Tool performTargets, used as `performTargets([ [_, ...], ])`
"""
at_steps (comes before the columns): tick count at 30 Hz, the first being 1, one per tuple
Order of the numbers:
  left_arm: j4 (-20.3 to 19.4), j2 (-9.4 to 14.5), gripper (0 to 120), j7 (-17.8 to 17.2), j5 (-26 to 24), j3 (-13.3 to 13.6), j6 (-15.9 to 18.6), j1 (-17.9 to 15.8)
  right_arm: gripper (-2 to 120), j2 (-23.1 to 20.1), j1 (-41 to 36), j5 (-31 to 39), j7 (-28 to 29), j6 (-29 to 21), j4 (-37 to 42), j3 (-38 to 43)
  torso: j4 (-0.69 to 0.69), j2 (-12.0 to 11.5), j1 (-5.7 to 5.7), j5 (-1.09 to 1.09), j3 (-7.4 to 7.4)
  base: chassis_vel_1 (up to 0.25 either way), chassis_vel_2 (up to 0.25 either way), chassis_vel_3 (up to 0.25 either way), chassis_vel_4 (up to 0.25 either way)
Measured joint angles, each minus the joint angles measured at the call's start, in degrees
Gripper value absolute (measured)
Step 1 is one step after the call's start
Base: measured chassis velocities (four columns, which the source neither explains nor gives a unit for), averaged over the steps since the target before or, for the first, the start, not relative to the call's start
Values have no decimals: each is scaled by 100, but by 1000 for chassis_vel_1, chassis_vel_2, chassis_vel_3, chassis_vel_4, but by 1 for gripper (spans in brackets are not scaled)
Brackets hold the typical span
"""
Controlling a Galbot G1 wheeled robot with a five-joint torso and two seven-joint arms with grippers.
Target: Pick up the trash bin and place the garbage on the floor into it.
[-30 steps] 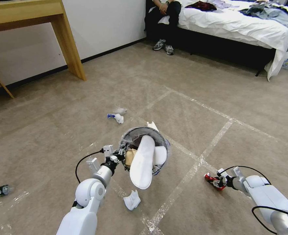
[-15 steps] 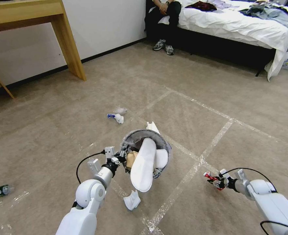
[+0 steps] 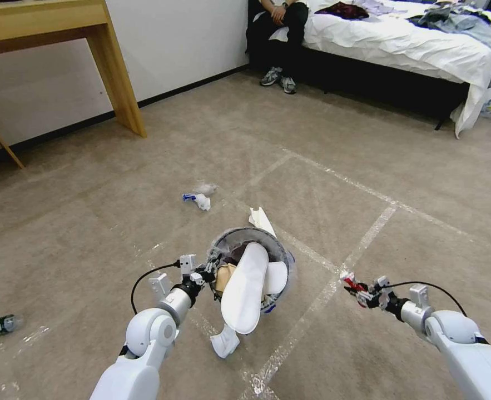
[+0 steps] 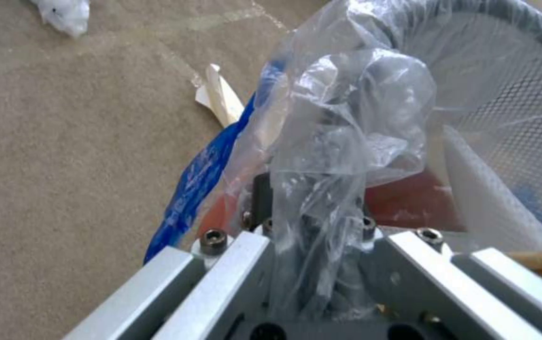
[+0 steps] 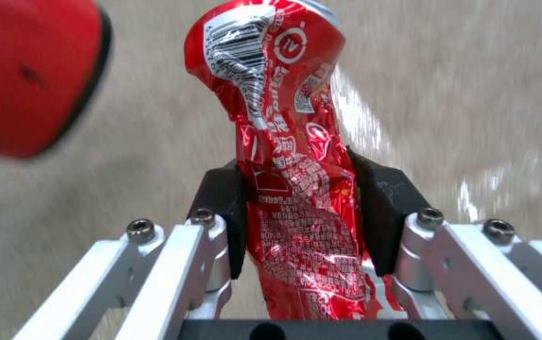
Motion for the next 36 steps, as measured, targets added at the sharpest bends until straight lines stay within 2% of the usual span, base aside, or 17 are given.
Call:
performTargets([
  [7, -24, 25, 1, -21, -80, -30, 45, 68, 34, 105, -145, 274, 91, 109, 727, 167, 0, 0, 0, 0, 0, 0, 0, 0, 0],
  [10, -24, 26, 1, -22, -81, -31, 46, 71, 34, 113, -164, 303, 95, 129, 800, 181, 0, 0, 0, 0, 0, 0, 0, 0, 0],
  [19, 133, -9, 1, -9, -9, 25, 47, 83, 34, 102, -651, 604, 34, 312, 1719, 566, -1, 0, 0, 0, 0, 0, 0, 0, 0],
  [36, 36, -58, 1, 31, 174, 76, 50, 219, 34, -95, -765, 1064, 163, 121, 3405, 307, 0, 0, 0, 1, 1, 0, 0, 0, 0],
])
